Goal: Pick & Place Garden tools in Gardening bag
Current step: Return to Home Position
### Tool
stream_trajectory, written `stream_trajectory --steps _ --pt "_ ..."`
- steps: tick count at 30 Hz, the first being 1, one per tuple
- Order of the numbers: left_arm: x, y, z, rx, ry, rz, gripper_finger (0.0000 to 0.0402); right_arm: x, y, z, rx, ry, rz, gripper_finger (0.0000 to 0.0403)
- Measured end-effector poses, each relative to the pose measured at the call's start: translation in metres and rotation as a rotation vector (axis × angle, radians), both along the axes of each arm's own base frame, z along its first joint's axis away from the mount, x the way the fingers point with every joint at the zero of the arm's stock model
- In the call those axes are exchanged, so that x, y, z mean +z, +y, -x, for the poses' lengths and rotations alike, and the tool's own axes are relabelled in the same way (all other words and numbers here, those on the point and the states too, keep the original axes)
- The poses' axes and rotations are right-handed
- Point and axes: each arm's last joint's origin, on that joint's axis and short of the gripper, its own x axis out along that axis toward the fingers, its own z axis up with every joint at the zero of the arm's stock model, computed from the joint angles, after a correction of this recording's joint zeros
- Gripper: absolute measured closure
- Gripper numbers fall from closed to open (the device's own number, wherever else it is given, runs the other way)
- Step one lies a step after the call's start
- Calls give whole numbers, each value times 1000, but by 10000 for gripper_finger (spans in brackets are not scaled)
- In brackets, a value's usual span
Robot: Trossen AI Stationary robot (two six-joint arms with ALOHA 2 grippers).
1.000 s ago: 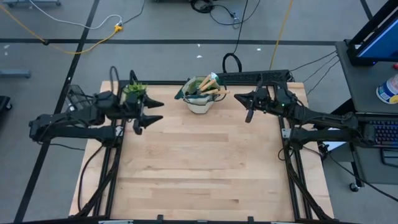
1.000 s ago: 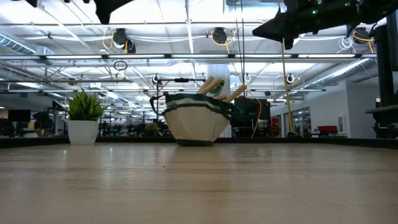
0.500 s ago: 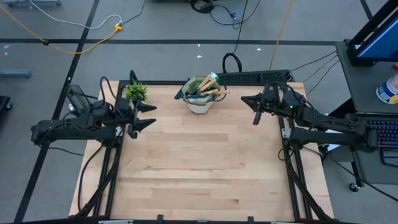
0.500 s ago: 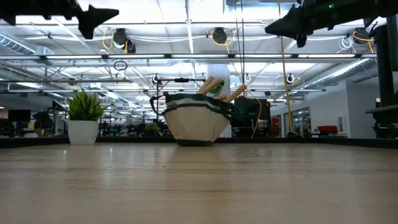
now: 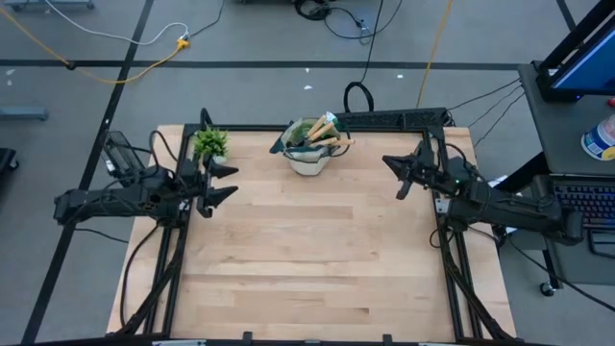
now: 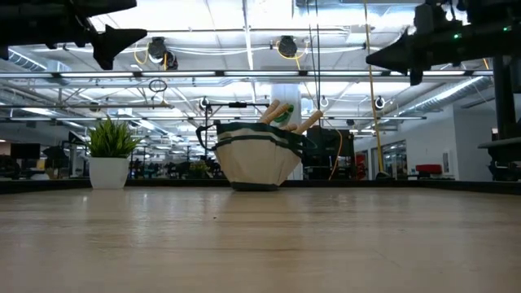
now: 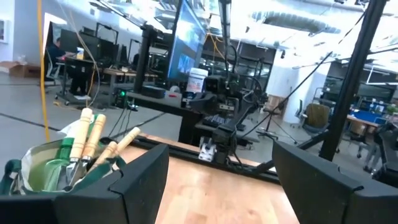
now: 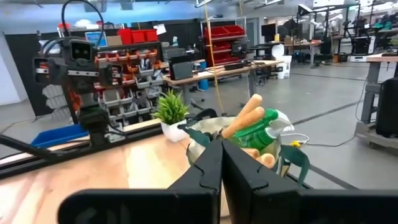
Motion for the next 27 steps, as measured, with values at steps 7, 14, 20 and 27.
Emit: stream_trajectory --steps 7,14,20,27 --pt "-4 0 7 29 32 -2 107 1 9 22 2 1 -16 403" --pt "-6 -2 12 26 52 -25 107 -9 15 38 6 56 -80 403" --pt "-11 -4 12 8 98 -47 107 -17 18 45 -1 134 -73 403" --pt "-30 -8 6 -1 54 -82 107 -32 18 45 -1 208 -106 403"
